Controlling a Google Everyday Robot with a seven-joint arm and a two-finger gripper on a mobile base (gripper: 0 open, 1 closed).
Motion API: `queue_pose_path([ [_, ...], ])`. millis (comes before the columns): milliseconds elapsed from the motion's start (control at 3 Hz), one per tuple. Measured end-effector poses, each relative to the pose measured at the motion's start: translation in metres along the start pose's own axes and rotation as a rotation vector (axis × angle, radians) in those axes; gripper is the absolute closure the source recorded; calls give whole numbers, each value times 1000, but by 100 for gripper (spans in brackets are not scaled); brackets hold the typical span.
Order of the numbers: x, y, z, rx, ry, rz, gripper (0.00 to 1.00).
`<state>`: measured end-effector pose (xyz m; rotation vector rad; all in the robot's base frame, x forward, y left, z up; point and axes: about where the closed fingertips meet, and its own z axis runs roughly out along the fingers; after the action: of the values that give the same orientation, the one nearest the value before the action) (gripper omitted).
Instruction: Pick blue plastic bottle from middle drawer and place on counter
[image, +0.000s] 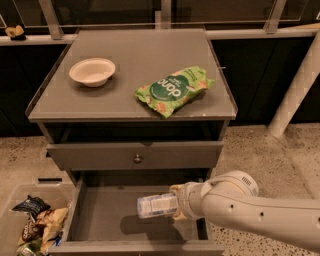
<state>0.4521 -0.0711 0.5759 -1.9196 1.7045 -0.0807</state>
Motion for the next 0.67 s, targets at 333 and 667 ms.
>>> queue_pose_path([
  [333, 1, 11, 11, -31, -18, 29, 100],
  [667, -11, 2, 11, -32, -25, -10, 100],
])
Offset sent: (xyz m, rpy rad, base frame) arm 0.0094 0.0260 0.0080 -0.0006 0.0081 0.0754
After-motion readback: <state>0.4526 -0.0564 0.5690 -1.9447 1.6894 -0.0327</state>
